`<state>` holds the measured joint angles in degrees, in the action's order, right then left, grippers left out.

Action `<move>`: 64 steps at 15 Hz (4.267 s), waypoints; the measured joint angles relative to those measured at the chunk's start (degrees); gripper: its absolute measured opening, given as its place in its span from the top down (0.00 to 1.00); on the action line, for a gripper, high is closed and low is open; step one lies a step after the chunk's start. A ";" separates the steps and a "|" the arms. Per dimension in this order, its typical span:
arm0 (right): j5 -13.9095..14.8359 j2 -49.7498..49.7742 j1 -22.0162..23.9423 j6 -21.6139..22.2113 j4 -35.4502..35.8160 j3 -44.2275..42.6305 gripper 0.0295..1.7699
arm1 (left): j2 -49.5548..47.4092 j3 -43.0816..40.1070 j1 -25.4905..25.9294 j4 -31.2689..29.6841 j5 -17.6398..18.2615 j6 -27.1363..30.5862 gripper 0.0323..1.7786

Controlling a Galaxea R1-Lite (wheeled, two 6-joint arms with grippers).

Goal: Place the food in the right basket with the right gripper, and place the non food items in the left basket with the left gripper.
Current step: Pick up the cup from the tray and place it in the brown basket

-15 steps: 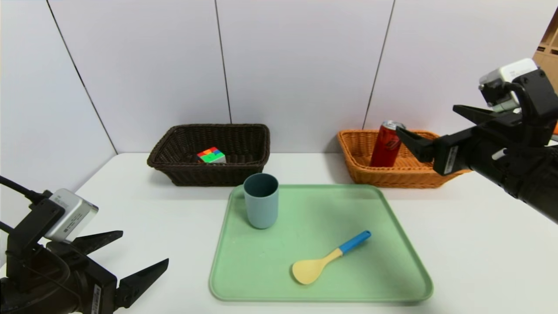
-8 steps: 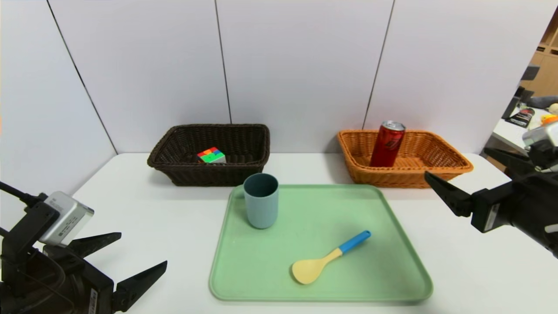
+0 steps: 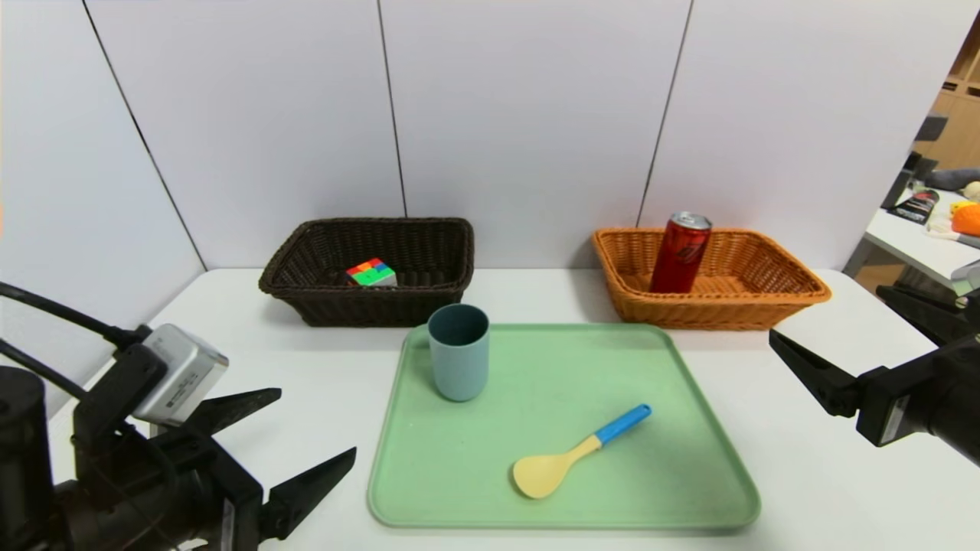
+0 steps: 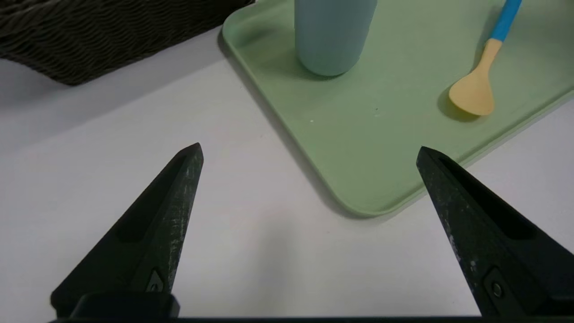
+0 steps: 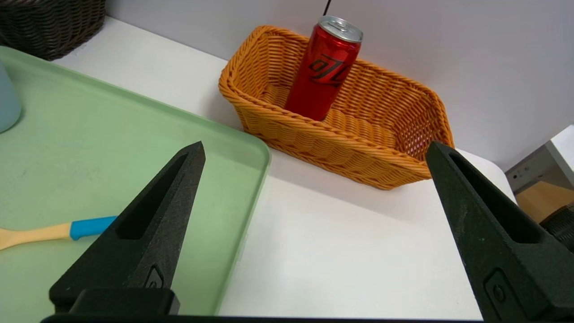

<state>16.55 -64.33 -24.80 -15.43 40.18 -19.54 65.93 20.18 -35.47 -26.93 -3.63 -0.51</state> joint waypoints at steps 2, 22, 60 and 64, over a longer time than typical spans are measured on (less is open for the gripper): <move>-0.02 0.16 -0.04 0.00 -0.07 0.30 0.04 | 5.84 0.24 -2.12 -7.16 -1.16 0.18 0.05; -0.74 -0.66 -0.06 0.02 -0.07 1.50 0.04 | 45.62 13.07 -2.47 -39.83 -4.16 0.44 0.05; -0.73 -2.89 -1.02 0.09 0.17 3.01 0.04 | 34.54 49.53 7.75 -2.06 3.08 8.69 0.37; -0.74 -2.90 -1.02 0.00 0.17 3.01 0.04 | 40.39 53.97 10.92 -0.51 3.61 9.33 0.37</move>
<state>15.81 -67.23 -25.82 -15.43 40.35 -16.53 106.31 74.14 -24.55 -27.44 -0.02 8.81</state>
